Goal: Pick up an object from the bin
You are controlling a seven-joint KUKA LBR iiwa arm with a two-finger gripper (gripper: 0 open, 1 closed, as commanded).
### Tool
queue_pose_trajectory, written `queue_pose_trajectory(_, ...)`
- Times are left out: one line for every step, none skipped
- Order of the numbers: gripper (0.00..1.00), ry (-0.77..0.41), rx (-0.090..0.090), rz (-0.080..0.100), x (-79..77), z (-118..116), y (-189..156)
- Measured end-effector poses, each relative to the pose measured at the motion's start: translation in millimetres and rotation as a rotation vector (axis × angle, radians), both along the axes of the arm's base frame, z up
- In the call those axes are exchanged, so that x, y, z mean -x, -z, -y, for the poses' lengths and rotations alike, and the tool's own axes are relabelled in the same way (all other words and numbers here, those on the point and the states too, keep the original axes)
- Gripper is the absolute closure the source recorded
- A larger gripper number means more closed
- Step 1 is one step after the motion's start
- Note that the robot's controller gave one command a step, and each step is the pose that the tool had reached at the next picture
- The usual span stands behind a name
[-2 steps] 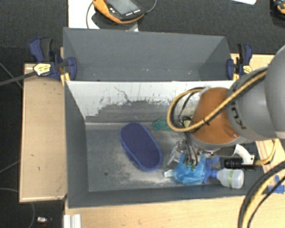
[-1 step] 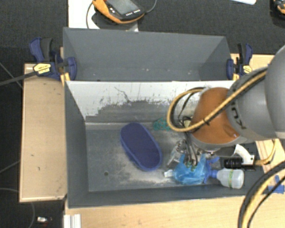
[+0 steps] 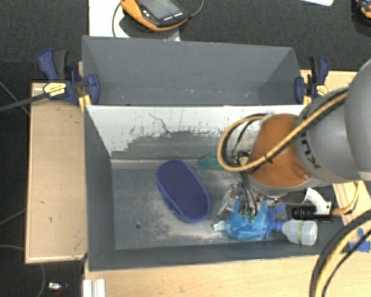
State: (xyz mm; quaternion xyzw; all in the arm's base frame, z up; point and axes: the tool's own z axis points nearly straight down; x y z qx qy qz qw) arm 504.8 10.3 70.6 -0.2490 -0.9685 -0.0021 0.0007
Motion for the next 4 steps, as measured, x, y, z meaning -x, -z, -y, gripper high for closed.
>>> queue_pose_trajectory(1.00, 0.000, 0.000, 0.000, 0.0, 0.0, 0.0)
queue_pose_trajectory(1.00, 0.001, 0.000, 0.000, 0.0, 0.0, 0.0)
queue_pose_trajectory(1.00, 0.001, 0.000, 0.000, 0.0, 0.0, 0.0)
queue_pose_trajectory(1.00, 0.001, 0.000, 0.000, 0.0, 0.0, 0.0)
